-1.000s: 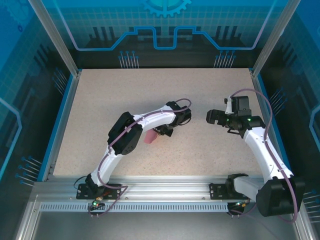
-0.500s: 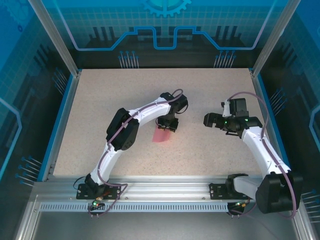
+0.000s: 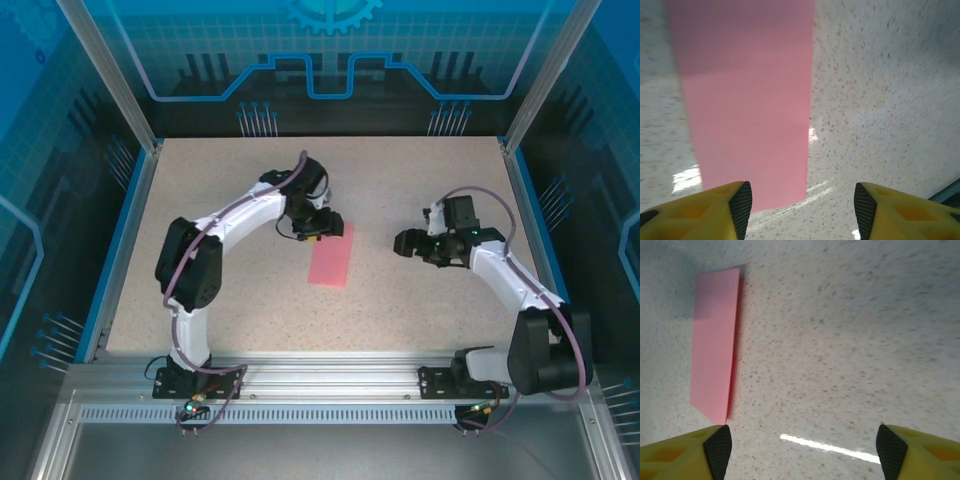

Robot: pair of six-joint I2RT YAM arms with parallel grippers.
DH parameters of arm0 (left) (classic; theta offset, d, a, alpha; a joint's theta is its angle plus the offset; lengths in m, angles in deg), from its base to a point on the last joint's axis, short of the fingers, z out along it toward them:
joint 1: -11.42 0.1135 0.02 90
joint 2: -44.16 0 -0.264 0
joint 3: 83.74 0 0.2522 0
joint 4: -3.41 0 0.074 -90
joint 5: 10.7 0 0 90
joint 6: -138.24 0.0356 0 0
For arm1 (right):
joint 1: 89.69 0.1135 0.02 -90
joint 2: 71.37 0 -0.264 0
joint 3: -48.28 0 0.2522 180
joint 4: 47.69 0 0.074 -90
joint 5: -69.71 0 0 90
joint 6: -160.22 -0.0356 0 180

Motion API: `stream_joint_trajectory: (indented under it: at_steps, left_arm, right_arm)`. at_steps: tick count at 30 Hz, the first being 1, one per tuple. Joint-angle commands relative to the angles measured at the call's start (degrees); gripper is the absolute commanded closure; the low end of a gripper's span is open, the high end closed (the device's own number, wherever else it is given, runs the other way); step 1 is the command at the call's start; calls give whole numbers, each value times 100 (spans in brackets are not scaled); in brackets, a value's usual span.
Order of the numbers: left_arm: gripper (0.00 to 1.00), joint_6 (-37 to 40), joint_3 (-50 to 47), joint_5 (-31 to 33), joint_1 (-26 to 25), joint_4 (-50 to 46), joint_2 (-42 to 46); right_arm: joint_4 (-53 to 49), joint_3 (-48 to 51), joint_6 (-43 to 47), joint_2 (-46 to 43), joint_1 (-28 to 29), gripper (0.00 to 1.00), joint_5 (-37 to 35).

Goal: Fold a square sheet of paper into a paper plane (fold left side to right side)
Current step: Turn over the paper at the center of the table, then third fold the triangle at the center of the table.

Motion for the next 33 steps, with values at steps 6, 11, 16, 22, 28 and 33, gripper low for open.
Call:
stream_joint_trajectory:
  at_steps: [6, 11, 16, 22, 28, 33]
  left_arm:
    - [37, -222, -1518, -642, 627, 1178, 561]
    - [33, -364, -2274, -635, 703, 1688, 908]
    - [33, -551, -2668, -846, 737, 2016, 896]
    - [34, -659, -2765, -1039, 734, 2176, 706]
    - [34, -660, -2651, -1212, 724, 2177, 498]
    - [35, -695, -2523, -1382, 708, 2199, 308]
  right_arm:
    - [850, -812, -472, 1444, 1152, 46, 291]
    - [872, -1836, -480, 2554, 1531, 63, 244]
    - [797, -2644, -461, 3453, 1620, 77, 85]
    - [478, -3307, -248, 4185, 1613, 84, -194]
    - [370, -3515, -90, 4552, 1592, 86, -176]
    - [321, -3499, 36, 4629, 1556, 86, -192]
